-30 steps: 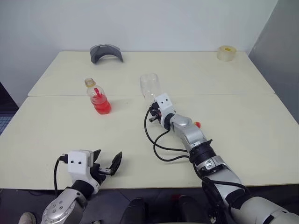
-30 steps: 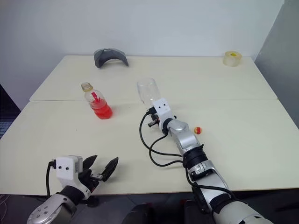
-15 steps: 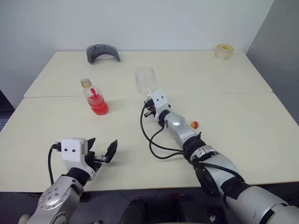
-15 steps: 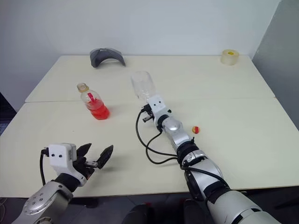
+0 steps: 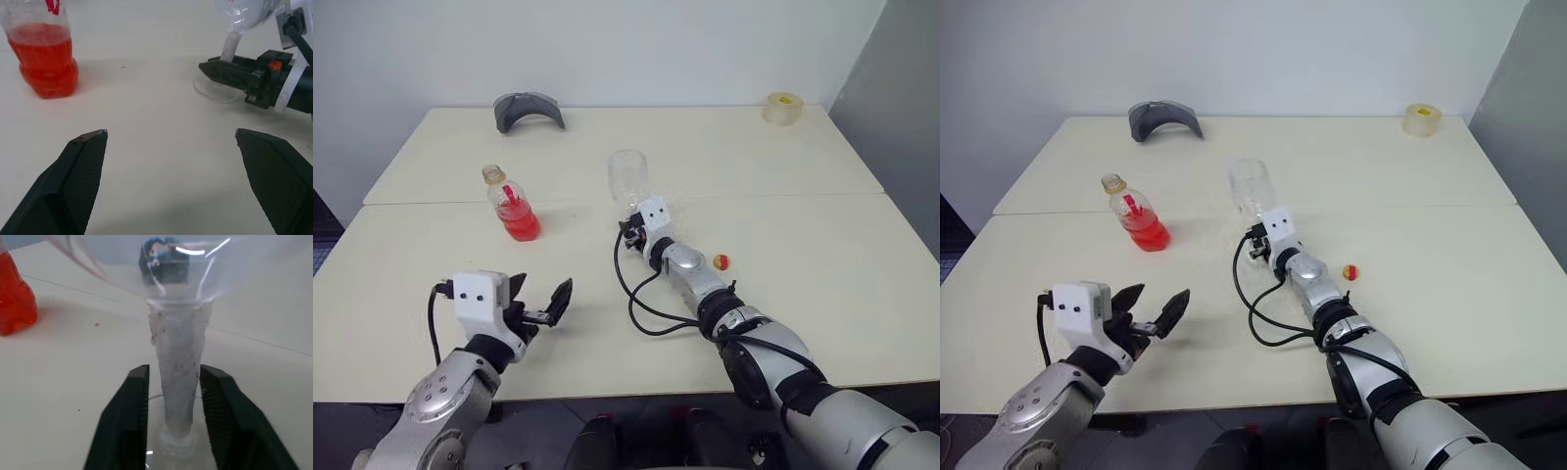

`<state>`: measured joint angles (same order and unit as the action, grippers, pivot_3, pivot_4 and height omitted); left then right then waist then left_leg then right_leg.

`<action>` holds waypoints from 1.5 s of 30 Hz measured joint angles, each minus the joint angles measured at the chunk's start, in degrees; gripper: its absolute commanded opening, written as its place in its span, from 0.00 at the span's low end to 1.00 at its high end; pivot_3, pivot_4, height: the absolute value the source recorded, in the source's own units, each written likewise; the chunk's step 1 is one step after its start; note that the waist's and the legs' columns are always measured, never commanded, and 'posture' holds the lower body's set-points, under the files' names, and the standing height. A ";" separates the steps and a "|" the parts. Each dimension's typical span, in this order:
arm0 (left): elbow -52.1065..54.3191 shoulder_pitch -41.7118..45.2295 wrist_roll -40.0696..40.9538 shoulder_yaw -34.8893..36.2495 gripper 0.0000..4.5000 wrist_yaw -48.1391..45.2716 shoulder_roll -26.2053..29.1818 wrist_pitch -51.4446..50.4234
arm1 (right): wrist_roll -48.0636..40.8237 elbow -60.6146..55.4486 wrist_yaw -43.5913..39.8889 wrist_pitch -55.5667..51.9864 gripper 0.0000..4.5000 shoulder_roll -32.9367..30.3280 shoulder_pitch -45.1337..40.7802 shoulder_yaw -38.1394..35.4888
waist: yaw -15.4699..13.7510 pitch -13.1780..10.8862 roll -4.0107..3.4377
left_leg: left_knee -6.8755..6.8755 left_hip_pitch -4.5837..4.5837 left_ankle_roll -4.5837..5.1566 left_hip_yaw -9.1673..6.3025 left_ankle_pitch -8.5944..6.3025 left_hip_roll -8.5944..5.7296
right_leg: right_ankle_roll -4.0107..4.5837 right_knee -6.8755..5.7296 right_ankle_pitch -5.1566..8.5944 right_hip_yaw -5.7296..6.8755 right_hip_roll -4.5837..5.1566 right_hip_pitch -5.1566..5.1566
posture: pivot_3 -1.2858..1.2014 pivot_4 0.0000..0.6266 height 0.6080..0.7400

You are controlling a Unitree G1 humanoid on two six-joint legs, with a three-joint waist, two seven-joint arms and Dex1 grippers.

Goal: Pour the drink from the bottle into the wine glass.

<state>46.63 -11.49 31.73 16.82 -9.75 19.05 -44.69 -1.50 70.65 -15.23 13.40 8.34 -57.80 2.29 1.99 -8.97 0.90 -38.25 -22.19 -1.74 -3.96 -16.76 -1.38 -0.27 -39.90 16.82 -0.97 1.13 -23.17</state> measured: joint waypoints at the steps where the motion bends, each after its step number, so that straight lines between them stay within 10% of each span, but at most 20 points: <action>1: 0.00 0.40 0.00 -0.01 1.00 0.14 0.01 -0.13 | -0.01 -0.01 -0.25 0.03 0.64 0.00 0.00 0.00 | 0.00 0.00 0.00 | 0.02 0.01 0.00 0.01 0.00 0.00 | 0.00 0.00 0.00 -0.01 0.00 0.00 | 0.52 0.24 1.00; 6: -0.33 0.65 -0.03 -0.33 1.00 0.17 0.01 -0.88 | -1.78 -2.82 -3.91 0.01 0.99 -0.07 0.14 -0.22 | 0.03 0.00 0.00 | 0.08 0.07 0.01 0.04 0.00 0.02 | 0.01 0.00 0.00 -0.03 0.00 0.00 | 0.52 0.24 1.00; 21: -7.75 6.11 -1.34 -0.88 1.00 0.16 0.23 1.05 | -11.55 -76.36 -19.62 -38.59 0.99 -19.04 30.80 5.55 | -0.36 -0.01 0.02 | 0.17 0.10 0.07 -0.08 -0.04 0.01 | -0.01 0.06 0.02 0.07 0.01 0.06 | 0.52 0.24 1.00; 45: -11.33 6.51 -2.89 -0.71 1.00 -0.71 0.23 4.44 | -13.78 -76.33 -14.46 -44.63 0.99 -15.35 29.20 5.27 | -0.26 -0.03 0.06 | 0.22 0.17 0.05 -0.03 -0.03 0.03 | 0.03 0.04 0.04 0.03 -0.02 0.06 | 0.52 0.24 1.00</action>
<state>35.30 -4.98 28.84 16.11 -10.46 19.27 -40.25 -15.29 -5.68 -29.69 -31.23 -7.01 -28.60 7.57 1.73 -9.01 0.96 -38.03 -22.02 -1.69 -3.99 -16.79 -1.35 -0.24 -39.85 16.86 -0.94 1.11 -23.11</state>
